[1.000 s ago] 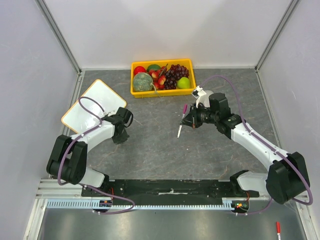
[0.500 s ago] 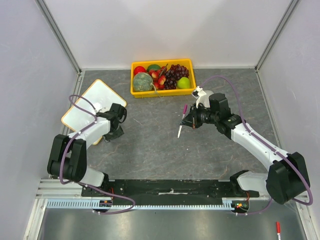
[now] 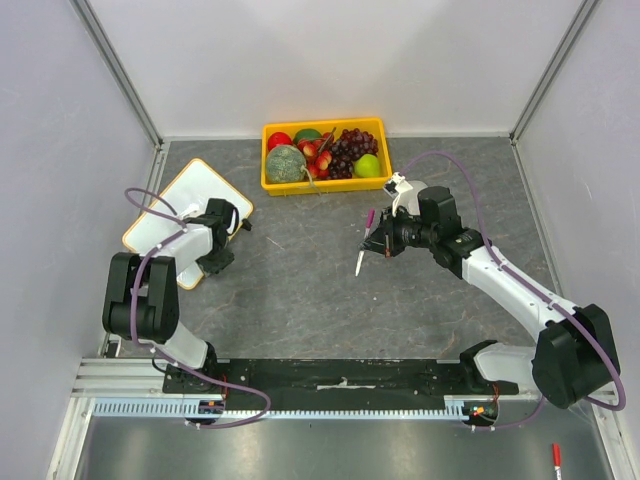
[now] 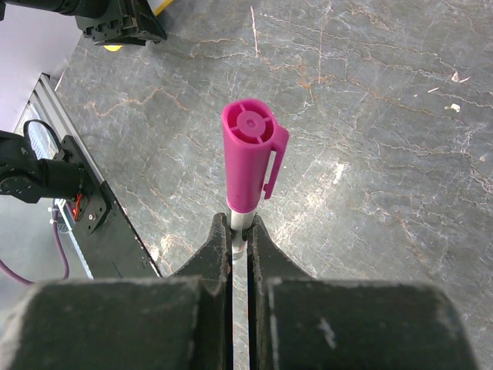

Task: Write a sentence on the whiteboard
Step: Move the whiteboard to the center of the board.

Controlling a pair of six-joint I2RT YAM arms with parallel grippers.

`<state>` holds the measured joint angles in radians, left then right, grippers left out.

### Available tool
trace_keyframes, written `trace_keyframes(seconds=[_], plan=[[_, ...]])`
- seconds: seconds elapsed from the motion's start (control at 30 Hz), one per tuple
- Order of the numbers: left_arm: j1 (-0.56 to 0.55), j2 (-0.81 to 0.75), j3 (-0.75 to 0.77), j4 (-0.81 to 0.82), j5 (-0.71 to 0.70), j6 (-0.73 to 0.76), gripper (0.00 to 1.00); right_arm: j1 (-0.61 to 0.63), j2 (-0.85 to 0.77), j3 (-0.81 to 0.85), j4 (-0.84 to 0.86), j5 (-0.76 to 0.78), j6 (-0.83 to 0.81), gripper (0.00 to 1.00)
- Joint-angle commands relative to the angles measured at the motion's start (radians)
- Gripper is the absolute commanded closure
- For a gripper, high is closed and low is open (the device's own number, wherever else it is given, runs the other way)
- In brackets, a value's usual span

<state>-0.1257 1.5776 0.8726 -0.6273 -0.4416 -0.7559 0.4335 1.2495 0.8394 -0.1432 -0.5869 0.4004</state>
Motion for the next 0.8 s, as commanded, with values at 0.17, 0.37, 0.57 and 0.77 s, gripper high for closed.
trace_keyframes(seconds=[0.17, 0.37, 0.57, 0.77], plan=[[0.032, 0.035, 0.026, 0.051, -0.029, 0.078, 0.86, -0.004, 0.004, -0.003, 0.033, -0.004, -0.014, 1.0], [0.031, 0.03, -0.01, 0.069, 0.007, 0.093, 0.98, -0.006, -0.001, -0.006, 0.031, -0.004, -0.009, 1.0], [-0.009, -0.054, -0.033, 0.077, 0.058, 0.113, 0.98, -0.007, -0.007, 0.001, 0.03, -0.004, -0.003, 1.0], [-0.11, -0.108, -0.055, 0.077, 0.084, 0.089, 0.98, -0.009, -0.012, 0.012, 0.03, -0.004, 0.009, 1.0]])
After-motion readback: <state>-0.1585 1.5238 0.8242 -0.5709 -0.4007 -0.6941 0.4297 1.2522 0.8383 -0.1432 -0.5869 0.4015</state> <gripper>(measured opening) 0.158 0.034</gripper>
